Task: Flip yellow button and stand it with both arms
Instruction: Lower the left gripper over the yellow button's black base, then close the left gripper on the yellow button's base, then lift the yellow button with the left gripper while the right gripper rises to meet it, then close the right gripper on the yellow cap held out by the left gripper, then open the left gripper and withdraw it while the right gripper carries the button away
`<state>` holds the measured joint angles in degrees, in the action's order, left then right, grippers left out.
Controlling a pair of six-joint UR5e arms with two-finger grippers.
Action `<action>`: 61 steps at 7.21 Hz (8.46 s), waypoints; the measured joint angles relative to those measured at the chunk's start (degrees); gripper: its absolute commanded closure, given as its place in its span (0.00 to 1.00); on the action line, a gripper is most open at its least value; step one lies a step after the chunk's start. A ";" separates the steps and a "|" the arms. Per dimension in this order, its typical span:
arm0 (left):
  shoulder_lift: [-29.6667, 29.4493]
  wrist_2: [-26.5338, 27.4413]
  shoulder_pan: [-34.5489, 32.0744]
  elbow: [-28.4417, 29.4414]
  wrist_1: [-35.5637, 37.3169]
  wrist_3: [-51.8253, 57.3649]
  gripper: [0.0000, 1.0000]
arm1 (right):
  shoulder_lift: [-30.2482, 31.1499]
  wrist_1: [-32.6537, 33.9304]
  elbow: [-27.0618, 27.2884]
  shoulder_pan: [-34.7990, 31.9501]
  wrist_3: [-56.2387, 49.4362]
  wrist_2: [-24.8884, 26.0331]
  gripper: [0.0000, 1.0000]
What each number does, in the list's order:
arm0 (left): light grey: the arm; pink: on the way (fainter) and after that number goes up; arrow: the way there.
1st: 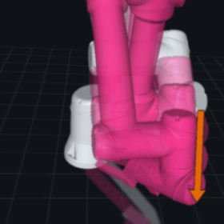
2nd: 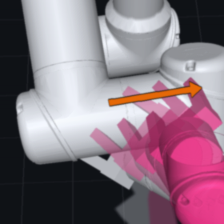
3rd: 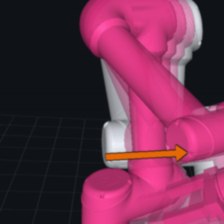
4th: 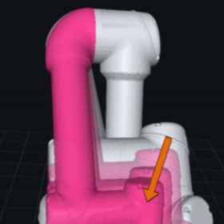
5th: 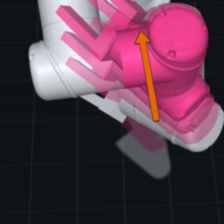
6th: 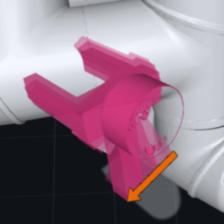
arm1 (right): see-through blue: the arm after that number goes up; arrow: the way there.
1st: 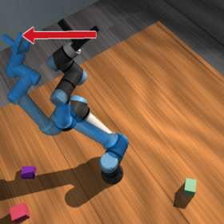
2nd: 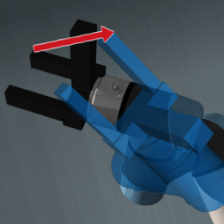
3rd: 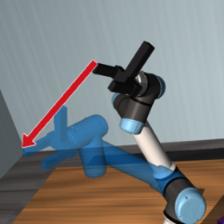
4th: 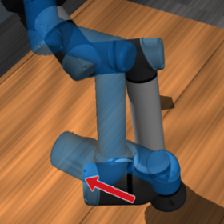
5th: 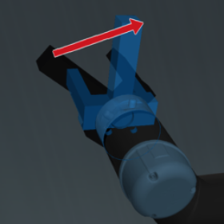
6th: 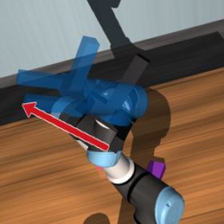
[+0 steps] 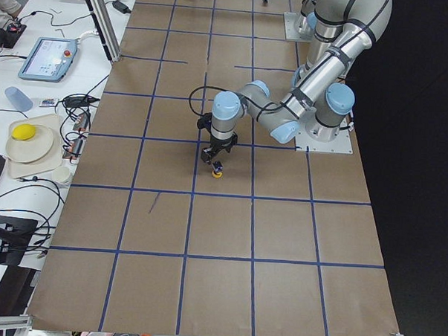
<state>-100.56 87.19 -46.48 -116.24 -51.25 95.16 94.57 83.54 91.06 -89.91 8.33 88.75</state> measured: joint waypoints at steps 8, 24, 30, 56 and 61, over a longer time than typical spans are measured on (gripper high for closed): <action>-4.70 -1.05 1.14 -0.28 5.03 12.40 0.87 | 0.00 0.10 -0.02 0.11 0.80 -0.09 0.00; 12.21 -65.27 -25.58 4.54 -49.53 -50.56 0.89 | -5.12 9.34 2.79 5.53 39.48 -39.11 0.00; 13.44 -86.08 -32.74 4.29 -49.63 -64.59 0.91 | -5.39 17.49 5.42 0.15 56.05 -46.36 0.01; 13.44 -89.58 -34.56 4.00 -49.38 -66.46 0.09 | -3.08 25.21 7.75 -0.89 66.41 -57.56 0.91; 13.79 -81.87 -34.28 5.12 -48.50 -67.18 0.10 | -3.07 25.42 7.21 1.82 64.89 -53.48 0.93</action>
<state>-86.77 5.31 -80.76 -111.13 -99.75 27.99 91.50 108.96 98.26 -88.09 73.21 35.27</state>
